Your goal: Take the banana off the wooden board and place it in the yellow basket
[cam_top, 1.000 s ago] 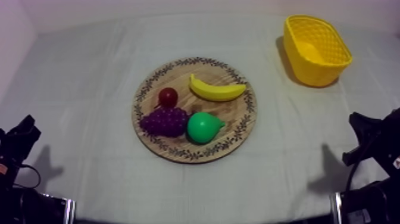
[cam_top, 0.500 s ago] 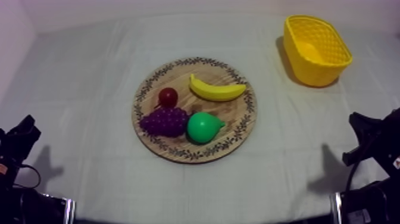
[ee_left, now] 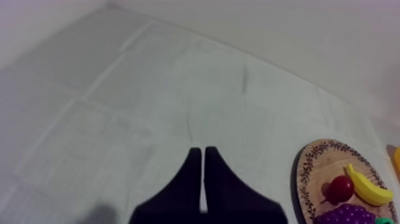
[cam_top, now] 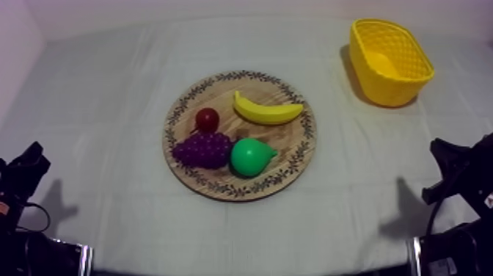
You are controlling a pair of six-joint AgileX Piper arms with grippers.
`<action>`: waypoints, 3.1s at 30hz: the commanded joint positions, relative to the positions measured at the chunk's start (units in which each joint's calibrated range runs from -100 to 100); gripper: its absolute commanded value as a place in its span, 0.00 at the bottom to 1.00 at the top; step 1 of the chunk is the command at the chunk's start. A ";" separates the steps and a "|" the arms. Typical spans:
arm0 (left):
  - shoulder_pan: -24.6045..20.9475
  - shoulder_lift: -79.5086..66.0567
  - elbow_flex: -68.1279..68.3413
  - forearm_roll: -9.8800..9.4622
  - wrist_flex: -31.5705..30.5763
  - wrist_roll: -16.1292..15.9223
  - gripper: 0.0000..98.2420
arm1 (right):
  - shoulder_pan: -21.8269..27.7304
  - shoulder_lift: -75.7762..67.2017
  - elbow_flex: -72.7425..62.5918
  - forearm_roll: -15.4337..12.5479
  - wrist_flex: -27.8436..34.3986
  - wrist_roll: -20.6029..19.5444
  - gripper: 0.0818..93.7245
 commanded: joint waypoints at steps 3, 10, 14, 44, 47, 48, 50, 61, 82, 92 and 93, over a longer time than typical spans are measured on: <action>0.02 -0.05 -0.01 0.03 0.00 0.01 0.00 | 0.02 -0.02 -0.01 0.01 -0.06 0.01 0.00; 0.02 -0.05 -0.01 0.03 0.00 0.01 0.00 | 0.02 -0.02 -0.01 0.01 -0.06 0.01 0.00; 0.02 -0.05 -0.01 0.03 0.00 0.01 0.00 | 0.02 -0.02 -0.01 0.01 -0.06 0.01 0.00; 0.02 -0.05 -0.01 0.03 0.00 0.01 0.00 | 0.02 -0.02 -0.01 0.01 -0.06 0.01 0.00; 0.02 -0.05 -0.01 0.03 0.00 0.01 0.00 | 0.02 -0.02 -0.01 0.01 -0.06 0.01 0.00; 0.02 -0.05 -0.01 0.03 0.00 0.01 0.00 | 0.02 -0.02 -0.01 0.01 -0.06 0.01 0.00; 0.02 -0.05 -0.01 0.03 0.00 0.01 0.00 | 0.02 -0.02 -0.01 0.01 -0.06 0.01 0.00; 0.02 -0.05 -0.01 0.03 0.00 0.01 0.00 | 0.02 -0.02 -0.01 0.01 -0.06 0.51 0.01; 0.02 -0.05 -0.01 0.03 0.00 0.01 0.00 | -0.37 15.19 -11.43 0.49 -0.37 0.39 0.00; 0.02 -0.05 -0.01 0.03 0.00 0.00 0.00 | -1.29 31.06 -29.85 -2.35 3.76 3.70 0.00; 0.02 -0.05 -0.01 0.03 0.00 0.01 0.00 | -1.40 32.58 -31.71 -2.60 4.33 4.06 0.00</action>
